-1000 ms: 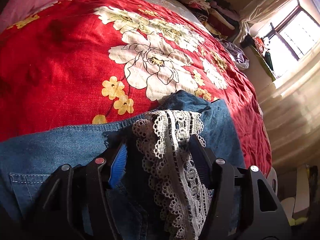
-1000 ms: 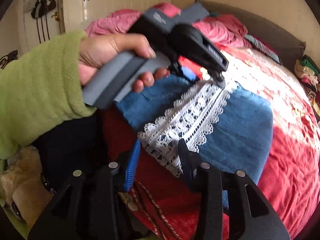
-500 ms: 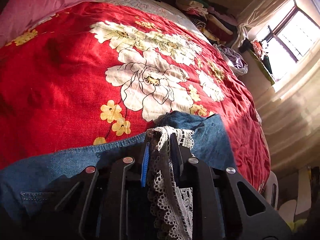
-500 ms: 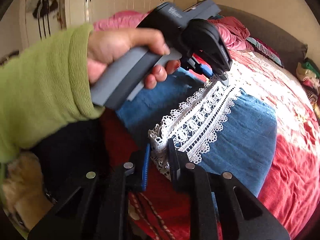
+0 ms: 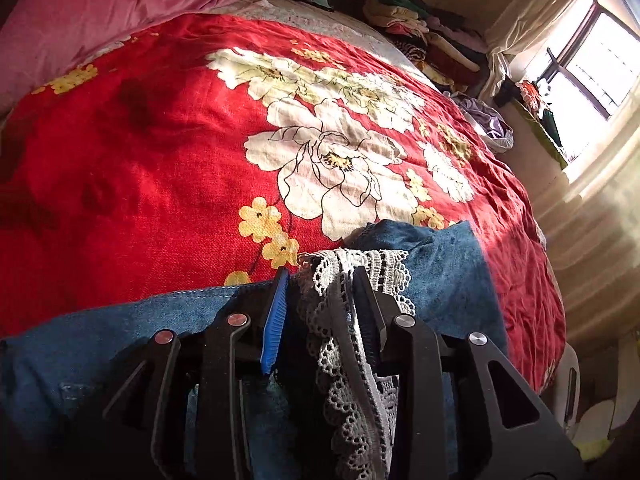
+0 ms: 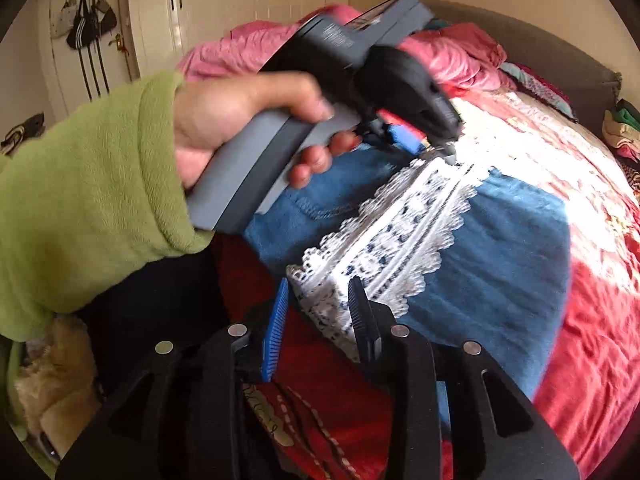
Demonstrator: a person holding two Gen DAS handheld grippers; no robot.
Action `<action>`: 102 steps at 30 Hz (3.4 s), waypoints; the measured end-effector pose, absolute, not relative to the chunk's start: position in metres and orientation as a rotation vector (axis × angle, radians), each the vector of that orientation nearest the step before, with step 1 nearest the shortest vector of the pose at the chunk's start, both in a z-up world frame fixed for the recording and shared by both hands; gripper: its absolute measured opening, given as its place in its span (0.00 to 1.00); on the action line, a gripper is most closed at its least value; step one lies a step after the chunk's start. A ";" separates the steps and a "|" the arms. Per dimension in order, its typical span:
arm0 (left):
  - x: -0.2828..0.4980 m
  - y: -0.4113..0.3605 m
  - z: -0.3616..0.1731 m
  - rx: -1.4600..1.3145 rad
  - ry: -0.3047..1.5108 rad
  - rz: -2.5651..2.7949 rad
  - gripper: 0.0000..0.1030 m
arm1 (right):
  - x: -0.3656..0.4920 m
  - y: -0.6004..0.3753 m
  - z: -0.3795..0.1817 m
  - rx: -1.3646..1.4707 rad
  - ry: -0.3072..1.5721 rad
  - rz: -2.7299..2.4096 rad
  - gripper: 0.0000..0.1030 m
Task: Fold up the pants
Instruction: 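Carry the lace edge over the denim with the left tool, folding it, then lay the lace edge down and open the left tool, then grasp the elastic denim waistband with the right tool and lift it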
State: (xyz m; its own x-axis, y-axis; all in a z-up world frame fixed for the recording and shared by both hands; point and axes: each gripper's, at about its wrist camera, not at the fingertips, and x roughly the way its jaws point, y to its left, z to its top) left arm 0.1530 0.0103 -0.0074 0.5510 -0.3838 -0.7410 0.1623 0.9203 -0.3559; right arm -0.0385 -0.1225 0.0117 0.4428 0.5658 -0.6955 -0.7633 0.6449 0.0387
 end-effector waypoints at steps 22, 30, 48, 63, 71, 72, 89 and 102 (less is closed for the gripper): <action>0.036 -0.040 -0.032 0.011 0.940 -0.351 0.41 | -0.009 -0.222 -0.027 -0.213 0.855 0.567 0.34; 0.029 -0.031 -0.024 -0.038 0.929 -0.322 0.46 | -0.008 -0.227 -0.025 -0.164 0.862 0.581 0.46; 0.003 0.009 0.024 -0.056 0.821 -0.202 0.73 | -0.005 -0.209 0.041 -0.123 0.717 0.619 0.65; -0.006 0.068 0.023 -0.152 0.800 -0.107 0.82 | 0.034 -0.140 0.068 -0.123 0.702 0.734 0.65; -0.008 0.102 0.011 -0.220 0.819 -0.041 0.84 | 0.055 -0.095 0.064 -0.177 0.731 0.789 0.65; -0.008 0.106 0.010 -0.231 0.823 -0.033 0.85 | 0.057 -0.089 0.063 -0.187 0.736 0.797 0.65; -0.004 0.148 -0.027 -0.442 0.889 -0.080 0.83 | 0.087 0.004 0.053 -0.336 0.831 0.960 0.65; 0.000 0.140 -0.041 -0.476 0.898 -0.121 0.54 | 0.105 0.064 0.029 -0.424 0.918 1.050 0.65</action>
